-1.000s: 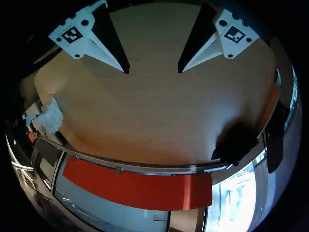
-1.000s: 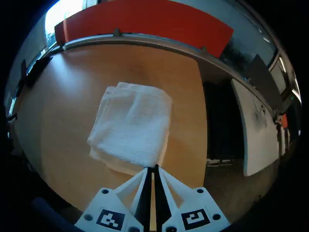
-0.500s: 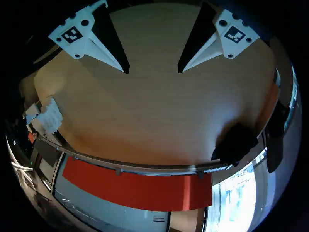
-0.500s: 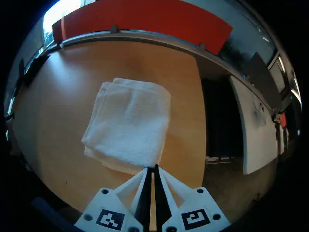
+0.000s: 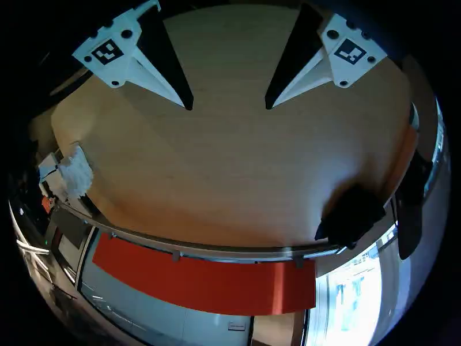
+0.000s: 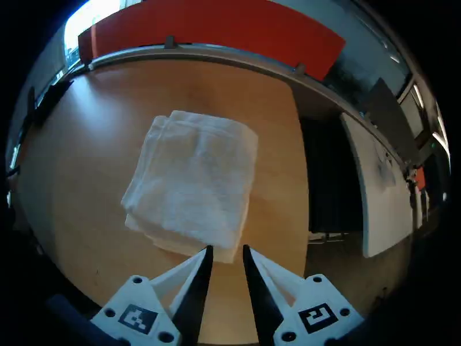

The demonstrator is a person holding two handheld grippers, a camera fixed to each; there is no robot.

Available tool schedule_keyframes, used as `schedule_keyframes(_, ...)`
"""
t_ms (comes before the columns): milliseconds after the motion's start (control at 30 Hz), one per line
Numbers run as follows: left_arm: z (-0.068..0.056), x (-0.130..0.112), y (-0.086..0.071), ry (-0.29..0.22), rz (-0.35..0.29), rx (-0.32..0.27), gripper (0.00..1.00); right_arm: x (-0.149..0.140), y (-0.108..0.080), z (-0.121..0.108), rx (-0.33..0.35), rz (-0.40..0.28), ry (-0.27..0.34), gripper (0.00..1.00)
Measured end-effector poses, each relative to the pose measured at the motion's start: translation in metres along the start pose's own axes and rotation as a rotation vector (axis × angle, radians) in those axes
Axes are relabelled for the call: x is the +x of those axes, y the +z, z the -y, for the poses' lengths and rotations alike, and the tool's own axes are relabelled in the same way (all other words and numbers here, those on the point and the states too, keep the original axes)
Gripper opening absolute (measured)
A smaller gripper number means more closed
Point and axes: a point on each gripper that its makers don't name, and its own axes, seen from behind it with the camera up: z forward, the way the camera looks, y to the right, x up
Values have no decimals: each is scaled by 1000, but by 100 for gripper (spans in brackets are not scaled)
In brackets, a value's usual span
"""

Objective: Fold towel

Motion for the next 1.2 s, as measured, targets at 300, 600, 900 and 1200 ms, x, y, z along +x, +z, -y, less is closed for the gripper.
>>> schedule_keyframes(300,0,-1,0,-1,-1,-2,93,9,-2,17,44,-35,27,96)
schedule_keyframes(600,2,1,-2,-4,-6,2,93,36,2,22,40,-89,39,100)
schedule_keyframes(900,6,3,-6,-19,-14,17,93,78,13,31,57,-138,40,100)
schedule_keyframes(1200,14,2,-10,-35,-16,43,93,118,27,35,75,-166,50,100)
